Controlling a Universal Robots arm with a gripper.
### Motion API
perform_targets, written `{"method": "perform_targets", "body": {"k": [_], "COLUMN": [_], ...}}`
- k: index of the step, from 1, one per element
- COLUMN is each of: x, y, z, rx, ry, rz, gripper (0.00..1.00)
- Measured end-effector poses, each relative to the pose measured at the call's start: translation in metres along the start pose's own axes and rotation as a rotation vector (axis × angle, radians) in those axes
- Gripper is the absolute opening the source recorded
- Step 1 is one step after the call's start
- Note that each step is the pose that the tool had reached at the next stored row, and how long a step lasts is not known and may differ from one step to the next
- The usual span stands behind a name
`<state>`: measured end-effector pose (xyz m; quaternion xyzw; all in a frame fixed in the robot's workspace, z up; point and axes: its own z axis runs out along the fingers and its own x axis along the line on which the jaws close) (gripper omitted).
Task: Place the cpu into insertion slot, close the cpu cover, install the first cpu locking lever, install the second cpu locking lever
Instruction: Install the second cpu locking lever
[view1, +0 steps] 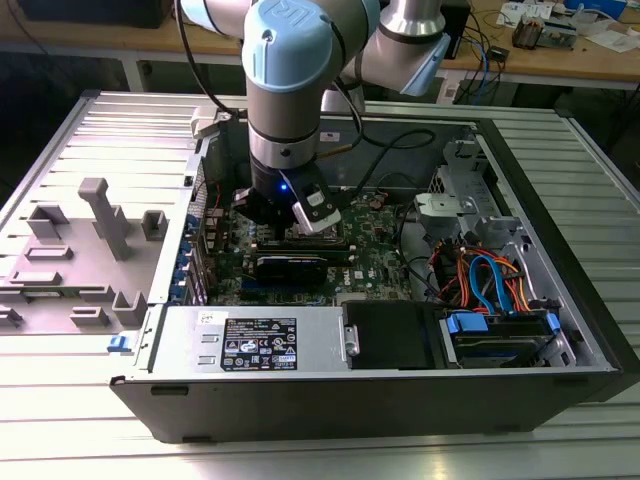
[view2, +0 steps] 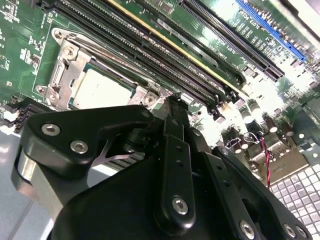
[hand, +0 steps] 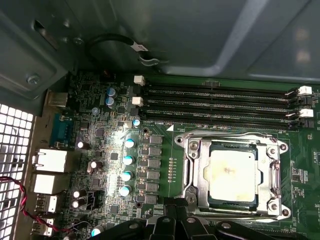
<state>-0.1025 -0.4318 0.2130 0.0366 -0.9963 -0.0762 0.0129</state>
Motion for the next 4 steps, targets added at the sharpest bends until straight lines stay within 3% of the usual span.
{"method": "perform_targets", "body": {"k": [4], "x": [0.0], "y": [0.0], "z": [-0.0003], "rx": [0.0001], "ry": [0.0001], "rz": [0.0], "gripper": [0.11]}}
